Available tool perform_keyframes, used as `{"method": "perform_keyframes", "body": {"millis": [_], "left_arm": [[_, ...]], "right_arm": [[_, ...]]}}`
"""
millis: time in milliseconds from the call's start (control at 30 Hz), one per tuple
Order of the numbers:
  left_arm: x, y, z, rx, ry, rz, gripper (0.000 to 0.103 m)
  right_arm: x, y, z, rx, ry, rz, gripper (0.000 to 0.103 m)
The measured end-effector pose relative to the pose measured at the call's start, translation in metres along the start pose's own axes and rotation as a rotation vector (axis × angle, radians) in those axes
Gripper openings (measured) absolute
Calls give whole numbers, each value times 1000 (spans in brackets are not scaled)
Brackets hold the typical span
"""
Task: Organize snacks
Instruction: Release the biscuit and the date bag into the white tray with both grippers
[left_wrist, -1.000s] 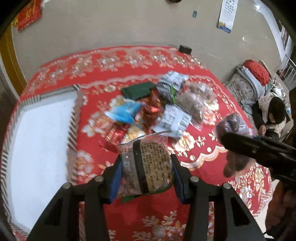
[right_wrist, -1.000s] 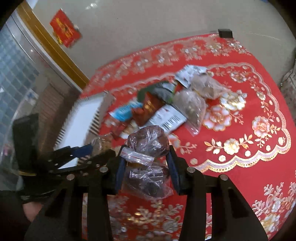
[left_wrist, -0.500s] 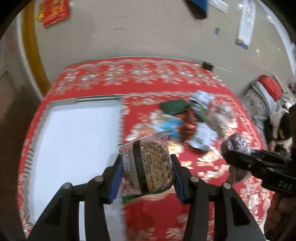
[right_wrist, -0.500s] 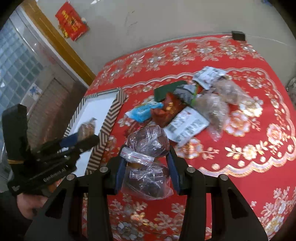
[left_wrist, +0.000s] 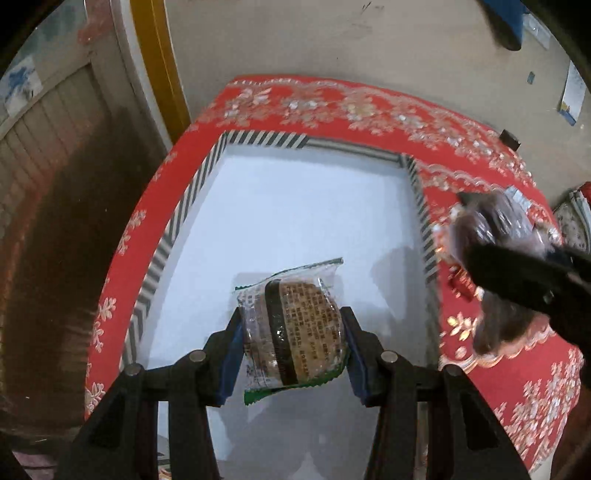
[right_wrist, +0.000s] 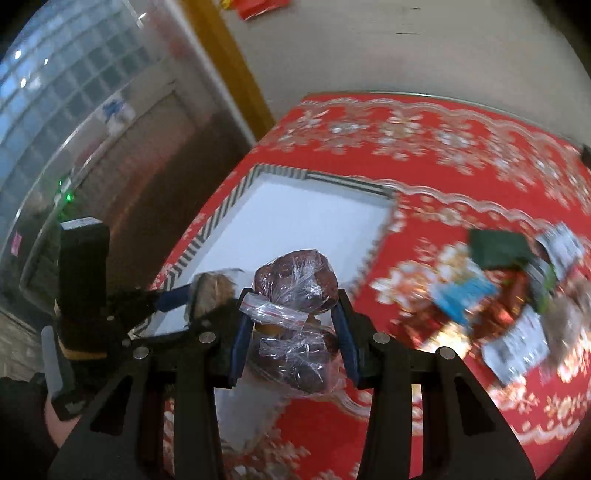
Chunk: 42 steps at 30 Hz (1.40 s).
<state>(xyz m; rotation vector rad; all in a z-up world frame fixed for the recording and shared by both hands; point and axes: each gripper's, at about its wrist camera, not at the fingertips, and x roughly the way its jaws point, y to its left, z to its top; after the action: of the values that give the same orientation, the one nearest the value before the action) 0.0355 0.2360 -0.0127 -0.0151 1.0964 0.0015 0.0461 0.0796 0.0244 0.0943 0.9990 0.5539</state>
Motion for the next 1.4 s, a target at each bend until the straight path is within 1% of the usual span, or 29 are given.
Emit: {"method": "perform_keyframes", "body": {"millis": [200,333,633,833,933,967,1000,1067,1133,1333,1367,1400], "left_arm": [[9,11,-6,-2,30,-7,51],[12,12,-5,1,34,-15,51],[22,11,-6,13,50,-10,51],[22,12,-9,8,49,4,51],[19,13,-9,7,39,19,56],[18,13,-10,9,35,33,60],[16,14,-10,10,26,51,62],[12,16,-12,1,13,65,76],[8,17,-14,-16,1,67,81],[-3,14,-15,-56,-35,103,85],[-4,12,-15,-64,-41,109,85],[-5,10,-14,-70,-45,114,85]], "right_arm": [[36,16,2,-36,66,-39,41],[52,15,-4,-24,106,-67,41],[66,18,-13,-37,148,-77,41],[69,19,-13,-45,154,-81,41],[69,25,-10,-64,151,-68,41],[69,27,-9,-69,151,-66,42],[68,29,-8,-73,150,-73,42],[67,33,-8,-81,145,-80,42],[65,33,-8,-67,144,-60,42],[51,24,-13,-24,104,-45,42],[48,22,-14,-15,96,-39,45],[44,19,-15,-6,85,-28,57]]}}
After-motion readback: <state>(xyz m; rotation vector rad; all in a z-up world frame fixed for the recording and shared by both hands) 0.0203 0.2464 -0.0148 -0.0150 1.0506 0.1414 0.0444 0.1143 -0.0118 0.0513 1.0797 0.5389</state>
